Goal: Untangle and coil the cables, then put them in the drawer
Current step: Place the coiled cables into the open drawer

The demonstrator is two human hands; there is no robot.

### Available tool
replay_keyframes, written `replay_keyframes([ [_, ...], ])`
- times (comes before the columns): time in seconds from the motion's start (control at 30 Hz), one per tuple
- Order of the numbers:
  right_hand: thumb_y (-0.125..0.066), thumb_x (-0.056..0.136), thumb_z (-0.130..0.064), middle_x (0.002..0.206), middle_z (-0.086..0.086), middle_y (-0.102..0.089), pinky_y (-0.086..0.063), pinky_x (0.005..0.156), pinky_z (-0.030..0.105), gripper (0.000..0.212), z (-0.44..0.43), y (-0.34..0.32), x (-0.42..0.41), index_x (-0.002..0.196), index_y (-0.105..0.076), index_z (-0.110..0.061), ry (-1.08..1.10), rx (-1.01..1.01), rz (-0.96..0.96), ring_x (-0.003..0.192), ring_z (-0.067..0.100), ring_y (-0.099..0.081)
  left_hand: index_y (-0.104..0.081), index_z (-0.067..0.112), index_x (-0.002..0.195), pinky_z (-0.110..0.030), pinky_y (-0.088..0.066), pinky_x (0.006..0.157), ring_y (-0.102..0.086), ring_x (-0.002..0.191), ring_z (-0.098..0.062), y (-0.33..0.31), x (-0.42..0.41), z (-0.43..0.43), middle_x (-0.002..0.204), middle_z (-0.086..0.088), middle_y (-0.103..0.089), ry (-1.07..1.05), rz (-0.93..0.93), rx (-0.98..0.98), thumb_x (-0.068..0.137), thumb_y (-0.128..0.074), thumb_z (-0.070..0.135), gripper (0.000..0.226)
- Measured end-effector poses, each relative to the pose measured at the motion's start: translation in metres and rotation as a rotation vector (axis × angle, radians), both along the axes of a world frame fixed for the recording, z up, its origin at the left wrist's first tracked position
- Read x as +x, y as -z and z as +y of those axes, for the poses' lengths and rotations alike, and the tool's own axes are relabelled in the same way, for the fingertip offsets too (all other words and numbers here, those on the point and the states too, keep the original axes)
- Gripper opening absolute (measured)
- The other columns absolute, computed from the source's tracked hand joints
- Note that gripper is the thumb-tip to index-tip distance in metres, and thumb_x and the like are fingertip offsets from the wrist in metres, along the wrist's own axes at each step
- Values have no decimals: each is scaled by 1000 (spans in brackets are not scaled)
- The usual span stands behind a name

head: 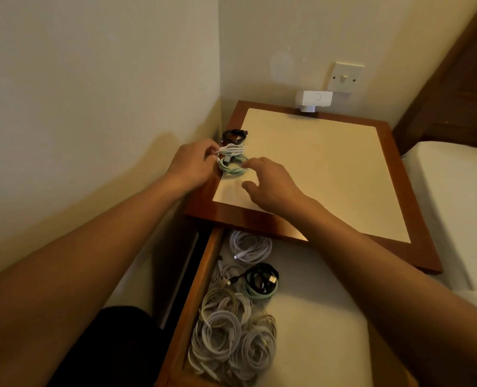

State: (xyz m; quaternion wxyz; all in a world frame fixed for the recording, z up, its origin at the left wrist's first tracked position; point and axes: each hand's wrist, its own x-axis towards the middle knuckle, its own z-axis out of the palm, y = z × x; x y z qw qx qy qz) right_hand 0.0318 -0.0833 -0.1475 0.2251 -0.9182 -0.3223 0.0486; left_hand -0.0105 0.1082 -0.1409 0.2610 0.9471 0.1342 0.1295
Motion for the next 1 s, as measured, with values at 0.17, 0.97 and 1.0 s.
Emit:
replay_keyframes([
  [0.17, -57, 101, -23, 150, 7, -50, -46, 103, 47, 44, 26, 28, 30, 145, -51, -18, -112, -179, -139, 125, 35, -47, -65, 22, 130, -39, -51, 85, -63, 109, -32, 6, 47, 14, 123, -9, -69, 237, 197, 297, 88, -67, 1, 47],
  [0.97, -65, 99, -31, 111, -16, -63, -43, 81, 24, 21, -136, 27, -170, 118, -71, -34, -134, 28, 66, 100, 3, -50, -72, 21, 124, -15, -49, 77, -71, 87, -12, 21, -196, -77, 109, -1, -77, 260, -20, 134, 93, -72, 16, 32],
  [1.0, -65, 99, -32, 111, -16, -63, -45, 83, 24, 20, -134, 35, -178, 117, -71, -35, -142, 12, 72, 101, 4, -51, -73, 21, 122, -21, -54, 76, -71, 87, -15, 31, -207, -83, 106, -2, -77, 272, -13, 173, 93, -73, 17, 29],
])
